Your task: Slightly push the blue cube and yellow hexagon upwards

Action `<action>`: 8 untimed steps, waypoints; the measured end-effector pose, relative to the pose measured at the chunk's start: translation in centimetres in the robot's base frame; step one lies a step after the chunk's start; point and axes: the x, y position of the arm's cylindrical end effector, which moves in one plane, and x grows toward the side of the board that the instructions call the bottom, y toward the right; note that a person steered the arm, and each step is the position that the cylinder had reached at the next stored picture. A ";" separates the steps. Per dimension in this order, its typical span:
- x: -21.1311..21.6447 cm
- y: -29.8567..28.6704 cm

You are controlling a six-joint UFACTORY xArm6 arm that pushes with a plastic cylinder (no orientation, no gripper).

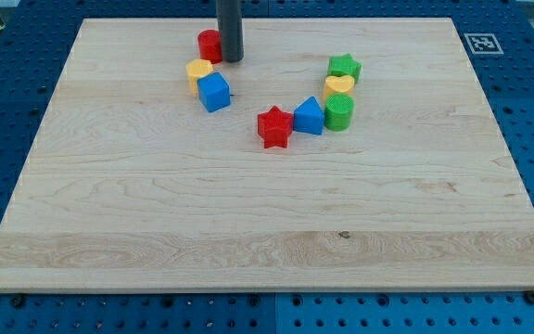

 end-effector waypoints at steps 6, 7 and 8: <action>4.7 3.5; 6.2 3.5; 6.4 3.5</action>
